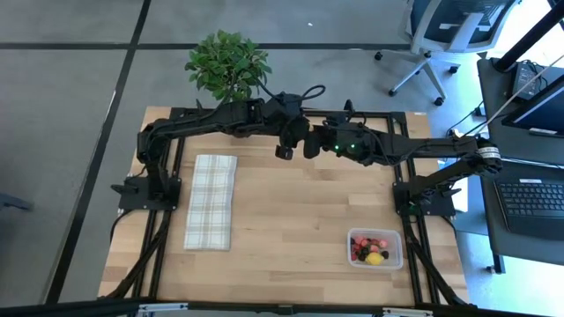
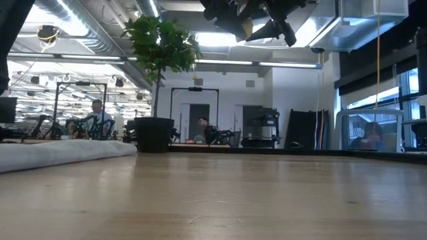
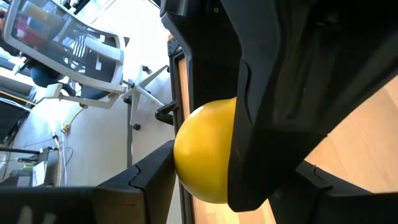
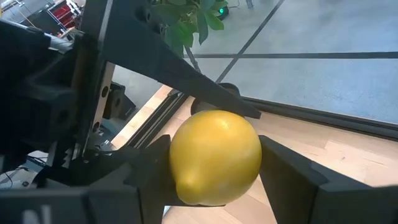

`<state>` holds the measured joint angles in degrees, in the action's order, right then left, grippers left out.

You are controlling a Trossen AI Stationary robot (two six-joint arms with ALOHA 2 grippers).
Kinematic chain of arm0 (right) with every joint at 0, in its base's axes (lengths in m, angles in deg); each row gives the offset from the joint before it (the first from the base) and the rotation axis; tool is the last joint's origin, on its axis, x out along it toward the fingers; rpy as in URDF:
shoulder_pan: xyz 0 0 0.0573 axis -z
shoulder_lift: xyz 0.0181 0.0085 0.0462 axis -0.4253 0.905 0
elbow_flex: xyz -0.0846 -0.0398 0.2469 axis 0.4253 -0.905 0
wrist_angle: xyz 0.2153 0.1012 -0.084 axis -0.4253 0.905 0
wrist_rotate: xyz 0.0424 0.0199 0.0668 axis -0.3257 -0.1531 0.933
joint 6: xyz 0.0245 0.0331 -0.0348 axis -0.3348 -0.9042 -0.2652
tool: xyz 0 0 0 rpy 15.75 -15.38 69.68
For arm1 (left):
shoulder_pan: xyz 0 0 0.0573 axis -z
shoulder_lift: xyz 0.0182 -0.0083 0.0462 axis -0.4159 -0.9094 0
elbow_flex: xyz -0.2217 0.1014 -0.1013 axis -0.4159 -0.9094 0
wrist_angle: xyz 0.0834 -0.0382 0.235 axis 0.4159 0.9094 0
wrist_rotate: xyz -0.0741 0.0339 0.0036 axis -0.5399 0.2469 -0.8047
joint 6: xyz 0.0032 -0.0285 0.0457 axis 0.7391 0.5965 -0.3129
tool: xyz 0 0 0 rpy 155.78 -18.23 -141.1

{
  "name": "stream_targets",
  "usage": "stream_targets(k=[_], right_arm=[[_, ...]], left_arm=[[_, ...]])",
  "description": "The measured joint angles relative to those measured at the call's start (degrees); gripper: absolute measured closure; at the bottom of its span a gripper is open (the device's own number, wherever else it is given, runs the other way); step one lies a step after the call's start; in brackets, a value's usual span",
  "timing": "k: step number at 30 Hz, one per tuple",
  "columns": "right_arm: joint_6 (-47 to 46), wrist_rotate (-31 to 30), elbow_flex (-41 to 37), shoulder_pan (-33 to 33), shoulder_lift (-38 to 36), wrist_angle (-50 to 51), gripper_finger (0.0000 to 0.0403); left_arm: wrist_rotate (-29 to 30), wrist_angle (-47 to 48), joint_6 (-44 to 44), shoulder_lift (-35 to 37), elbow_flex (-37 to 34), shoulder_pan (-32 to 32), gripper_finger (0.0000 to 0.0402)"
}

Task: Pick and placing Produce into tupperware
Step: Put the yellow lemon into the transparent bin

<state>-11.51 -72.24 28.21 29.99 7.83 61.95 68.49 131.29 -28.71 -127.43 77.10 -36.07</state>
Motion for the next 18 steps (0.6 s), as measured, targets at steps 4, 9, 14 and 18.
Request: stream_targets(k=[4, 9, 14, 18], right_arm=[[0.6, 0.0, 0.0, 0.0, 0.0, -0.1, 0.0189], [1.9, 0.2, 0.0, 0.0, 0.1, 0.1, 0.0189], [2.3, 0.2, 0.0, 0.1, 0.1, 2.7, 0.0189], [1.8, 3.4, 0.0, 0.3, 0.1, 7.2, 0.0189]], left_arm=[[0.1, 0.1, 0.0, 0.0, 0.0, 0.1, 0.0199], [0.5, 1.0, -0.2, 0.0, 0.0, -0.1, 0.0179], [1.8, 3.1, -0.1, 0.0, 0.0, 0.2, 0.0170], [1.9, 5.6, 0.1, 0.1, 0.0, 0.4, 0.0174]])
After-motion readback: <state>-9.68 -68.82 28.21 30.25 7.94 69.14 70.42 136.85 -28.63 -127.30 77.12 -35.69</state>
